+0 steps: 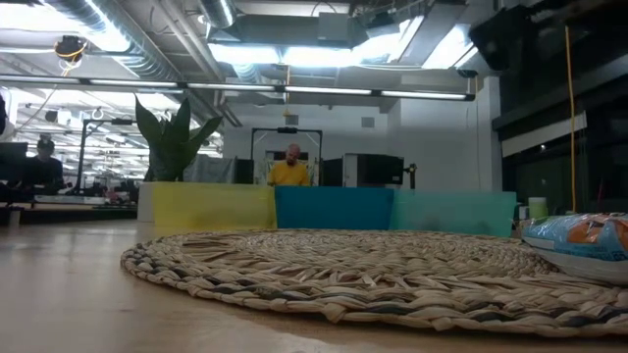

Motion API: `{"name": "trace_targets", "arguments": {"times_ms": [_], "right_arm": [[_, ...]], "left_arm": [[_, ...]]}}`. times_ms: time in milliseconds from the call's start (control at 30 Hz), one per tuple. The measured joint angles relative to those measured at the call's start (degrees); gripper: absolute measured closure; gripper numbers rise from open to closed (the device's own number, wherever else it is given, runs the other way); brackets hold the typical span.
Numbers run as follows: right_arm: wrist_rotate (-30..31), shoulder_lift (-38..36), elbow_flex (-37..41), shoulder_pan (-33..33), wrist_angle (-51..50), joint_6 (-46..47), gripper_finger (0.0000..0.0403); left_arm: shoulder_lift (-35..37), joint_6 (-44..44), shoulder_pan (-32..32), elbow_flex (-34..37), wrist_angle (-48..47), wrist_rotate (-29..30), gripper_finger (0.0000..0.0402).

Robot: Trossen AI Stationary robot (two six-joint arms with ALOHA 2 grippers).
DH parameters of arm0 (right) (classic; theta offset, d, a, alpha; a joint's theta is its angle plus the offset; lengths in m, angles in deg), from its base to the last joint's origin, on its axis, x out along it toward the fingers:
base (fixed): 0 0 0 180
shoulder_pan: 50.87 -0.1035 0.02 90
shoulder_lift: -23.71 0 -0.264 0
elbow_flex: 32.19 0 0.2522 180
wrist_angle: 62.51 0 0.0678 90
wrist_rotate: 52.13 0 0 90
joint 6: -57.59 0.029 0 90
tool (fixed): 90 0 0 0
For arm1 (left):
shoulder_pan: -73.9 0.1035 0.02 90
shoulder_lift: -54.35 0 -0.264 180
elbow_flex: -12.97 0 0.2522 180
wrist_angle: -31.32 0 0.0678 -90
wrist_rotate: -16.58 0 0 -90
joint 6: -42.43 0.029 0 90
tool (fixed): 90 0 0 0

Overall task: Pick and place Granola Bars by type
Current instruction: Put the yellow granola bar into the yellow bin

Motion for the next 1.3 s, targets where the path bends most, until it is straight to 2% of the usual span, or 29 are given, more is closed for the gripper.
{"name": "trace_targets", "arguments": {"times_ms": [300,567,700,867,1300], "right_arm": [[3.76,12.73,0.00,-3.25,9.44,-0.11,0.0069],[3.93,21.06,0.00,-3.25,11.36,-0.10,0.0071],[4.50,23.42,0.00,-3.25,11.95,-0.15,0.0088],[4.57,24.51,0.00,-3.17,12.04,-0.19,0.0139],[4.57,24.76,0.00,-1.29,11.95,1.48,0.0342]], "left_arm": [[3.90,1.74,-1.47,0.00,-0.24,0.04,0.0332],[4.36,1.70,-3.41,0.00,-1.77,0.05,0.0334],[4.38,1.39,-4.15,0.00,-2.04,0.28,0.0335],[4.38,1.20,-4.54,0.00,-2.01,1.18,0.0336],[4.38,-0.26,-4.56,0.00,-1.98,2.45,0.0335]]}}
